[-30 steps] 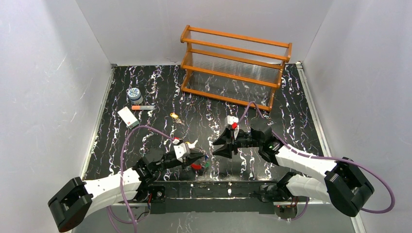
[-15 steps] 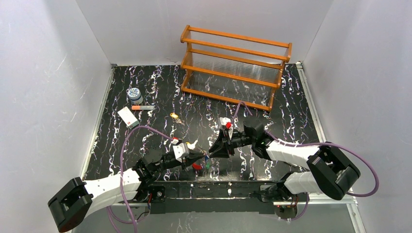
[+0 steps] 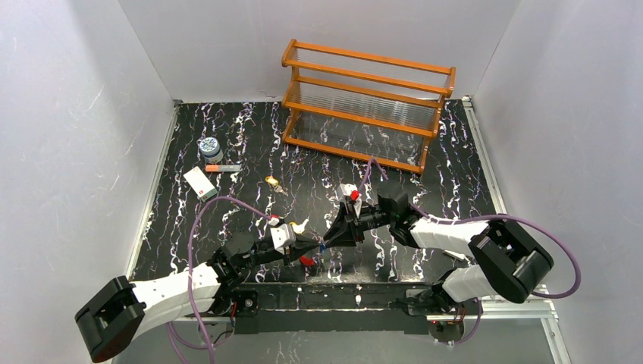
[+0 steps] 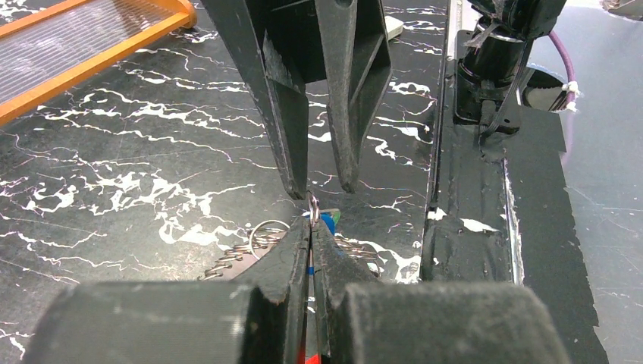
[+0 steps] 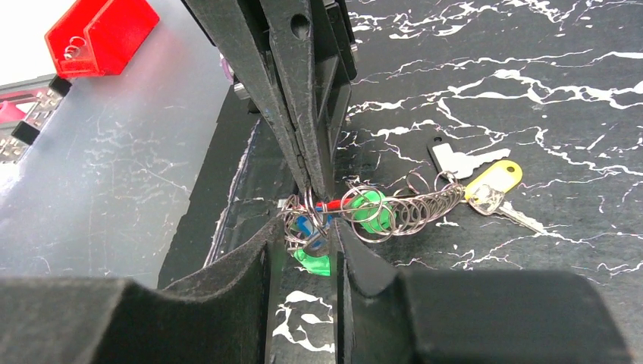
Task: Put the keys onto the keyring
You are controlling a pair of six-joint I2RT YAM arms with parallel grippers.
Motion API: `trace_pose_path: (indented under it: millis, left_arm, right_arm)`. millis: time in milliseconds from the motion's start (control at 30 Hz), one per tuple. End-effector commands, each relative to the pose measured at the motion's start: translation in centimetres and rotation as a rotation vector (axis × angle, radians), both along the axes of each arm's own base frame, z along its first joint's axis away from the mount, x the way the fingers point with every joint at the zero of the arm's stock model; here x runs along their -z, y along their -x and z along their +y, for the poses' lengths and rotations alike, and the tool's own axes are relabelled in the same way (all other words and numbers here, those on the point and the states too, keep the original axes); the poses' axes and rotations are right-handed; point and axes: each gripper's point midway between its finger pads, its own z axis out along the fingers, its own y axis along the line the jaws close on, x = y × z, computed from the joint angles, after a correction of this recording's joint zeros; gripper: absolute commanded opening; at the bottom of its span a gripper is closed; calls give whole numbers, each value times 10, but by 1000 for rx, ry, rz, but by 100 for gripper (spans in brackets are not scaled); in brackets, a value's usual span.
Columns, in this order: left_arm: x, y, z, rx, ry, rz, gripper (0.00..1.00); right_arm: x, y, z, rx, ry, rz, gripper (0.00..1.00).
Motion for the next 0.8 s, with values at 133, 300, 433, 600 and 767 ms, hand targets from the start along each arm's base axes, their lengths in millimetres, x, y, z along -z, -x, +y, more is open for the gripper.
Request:
trace_pose_path:
  millis: [133,300,433,600,767]
  left_arm:
    - [-18,0,-5,18,46,-36,0]
    - [-18,1,-5,20,48,-37,0]
    - [-18,0,-5,17,48,-39,0]
    - [-20,-1,-5,15,51,-47,0]
    - [-24,-1,-5,17,59,-62,0]
  right_arm:
    - [-12,-4,8,-39,-53,-46,31]
    - [-10,-7,9,-35,-44,-37,14]
    - [-7,-7,7,-17,-34,-44,6]
    - [0,-7,3,14,-12,-50,1]
    - [12,-8,-2,46,30,-42,1]
